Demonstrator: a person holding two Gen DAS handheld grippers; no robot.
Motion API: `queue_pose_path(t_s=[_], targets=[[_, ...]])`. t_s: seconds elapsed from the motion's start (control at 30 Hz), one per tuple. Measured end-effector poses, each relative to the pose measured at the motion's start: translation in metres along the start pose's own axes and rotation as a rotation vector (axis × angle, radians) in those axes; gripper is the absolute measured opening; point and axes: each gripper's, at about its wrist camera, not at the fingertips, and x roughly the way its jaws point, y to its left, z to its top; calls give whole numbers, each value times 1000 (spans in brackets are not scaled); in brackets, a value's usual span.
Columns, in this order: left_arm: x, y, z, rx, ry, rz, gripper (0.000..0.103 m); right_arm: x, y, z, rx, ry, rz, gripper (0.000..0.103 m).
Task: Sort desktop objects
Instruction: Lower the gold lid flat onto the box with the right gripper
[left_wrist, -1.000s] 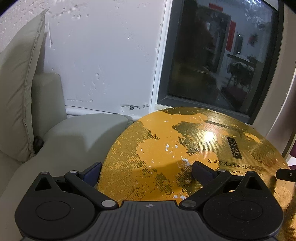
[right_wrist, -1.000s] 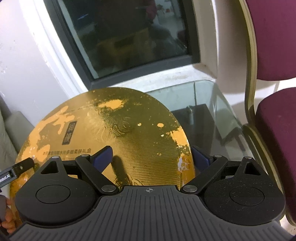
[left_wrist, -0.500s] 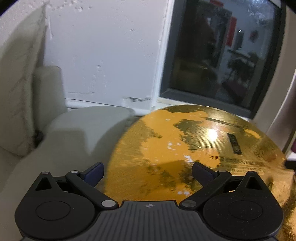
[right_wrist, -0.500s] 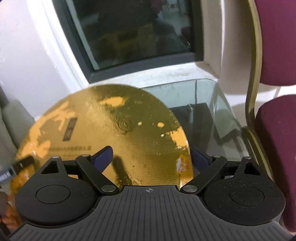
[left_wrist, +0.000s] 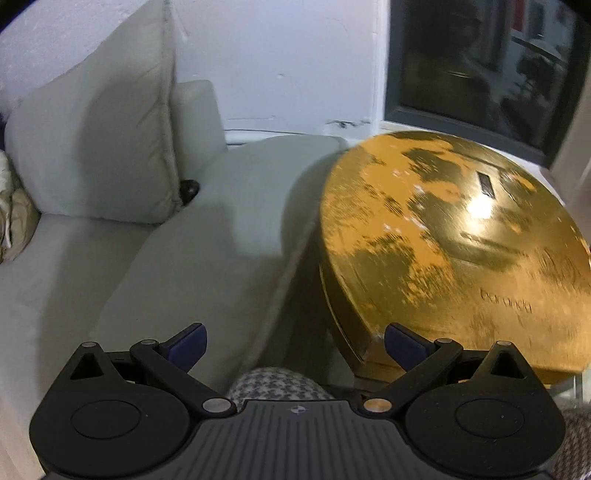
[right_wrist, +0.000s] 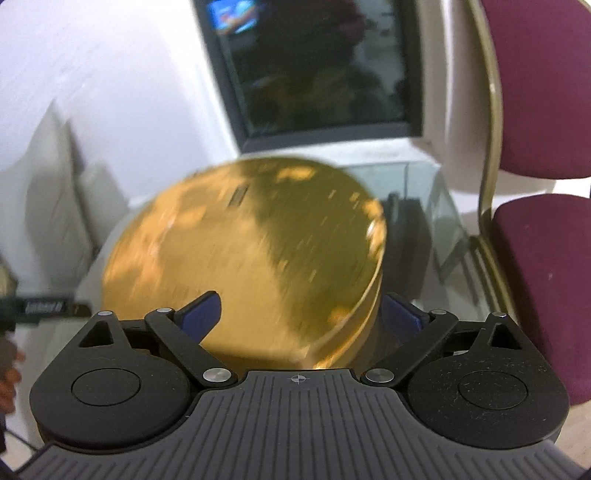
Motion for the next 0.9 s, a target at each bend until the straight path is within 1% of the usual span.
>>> queue_pose_path(t_s=[0.03, 0.07, 0.1, 0.13, 0.17, 0.2, 0.3, 0.43, 0.5, 0.53, 0.57, 0.63, 0.77, 0.83, 0.9], targets=[[2, 0, 1, -8, -7, 6, 102, -1, 5, -6, -17, 12, 9, 93], [5, 0, 2, -17, -14, 13, 102, -2, 9, -9, -31, 27, 24, 86], [7, 1, 5, -28, -19, 21, 102, -2, 13, -12, -45, 42, 38, 82], [9, 2, 9, -43, -27, 26, 102, -3, 16, -15, -58, 55, 51, 73], [12, 3, 11, -55, -39, 30, 102, -4, 19, -14, -68, 58, 58, 68], [16, 4, 13, -65, -47, 36, 102, -6, 21, -14, -78, 56, 63, 67], [28, 6, 22, -89, -60, 47, 102, -10, 23, -12, -90, 44, 68, 66], [42, 8, 29, -104, -62, -2, 101, -13, 23, -13, -87, 52, 69, 66], [47, 8, 30, -101, -61, -14, 100, -12, 22, -13, -83, 59, 65, 66], [50, 8, 29, -102, -55, -7, 100, -12, 22, -13, -82, 63, 62, 66], [52, 9, 29, -109, -53, -4, 102, -12, 21, -13, -81, 66, 59, 66], [54, 13, 27, -136, -51, -15, 103, -12, 22, -13, -83, 66, 53, 66], [56, 14, 22, -140, -52, -21, 103, -12, 23, -12, -92, 71, 50, 66], [58, 18, 21, -176, -35, -38, 103, -11, 25, -12, -99, 75, 54, 66], [59, 20, 22, -184, -25, -46, 103, -11, 28, -11, -109, 72, 58, 66]])
